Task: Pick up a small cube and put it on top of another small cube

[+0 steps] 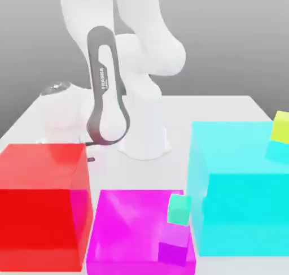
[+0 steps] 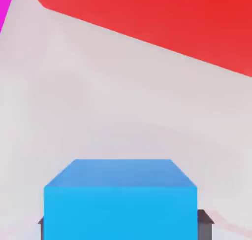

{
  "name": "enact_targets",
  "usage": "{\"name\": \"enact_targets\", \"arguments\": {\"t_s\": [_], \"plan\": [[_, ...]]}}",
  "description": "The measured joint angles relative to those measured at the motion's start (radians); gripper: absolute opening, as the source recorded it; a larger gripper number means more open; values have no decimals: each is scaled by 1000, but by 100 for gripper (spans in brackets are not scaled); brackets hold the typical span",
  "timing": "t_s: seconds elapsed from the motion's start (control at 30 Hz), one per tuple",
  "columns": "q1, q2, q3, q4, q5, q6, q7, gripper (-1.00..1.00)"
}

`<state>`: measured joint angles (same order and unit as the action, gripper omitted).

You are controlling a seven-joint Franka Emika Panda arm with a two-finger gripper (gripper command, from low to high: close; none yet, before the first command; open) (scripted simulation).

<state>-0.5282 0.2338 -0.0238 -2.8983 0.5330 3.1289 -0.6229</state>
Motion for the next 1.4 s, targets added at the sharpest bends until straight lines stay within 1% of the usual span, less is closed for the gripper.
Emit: {"name": "enact_targets", "arguments": {"t_s": [0.03,0.07,0.13,0.2,0.27,0.33,0.4,0.47,0.57,0.8,0.93,0.97,1.1,1.4], "plan": [[-19,10,20,2,6,9,-5,-100],[-9,2,9,0,2,3,-2,-100],[49,-36,-60,-8,-42,-29,32,-100],[129,-85,-160,-21,-120,-67,89,-100],[176,-140,-244,-37,-261,-104,192,-100],[167,-196,-285,-51,-410,-142,300,-100],[116,-250,-264,-63,-521,-183,379,-100],[83,-302,-247,-74,-596,-224,436,-100],[42,-332,-249,-7,-604,-309,548,-100],[-65,-361,-304,241,-608,-567,828,-100],[-46,-369,-258,384,-625,-671,940,-100],[-28,-371,-239,405,-626,-684,947,-100],[62,-380,-149,444,-622,-699,918,-100],[291,-400,39,388,-584,-629,707,-100]]}}
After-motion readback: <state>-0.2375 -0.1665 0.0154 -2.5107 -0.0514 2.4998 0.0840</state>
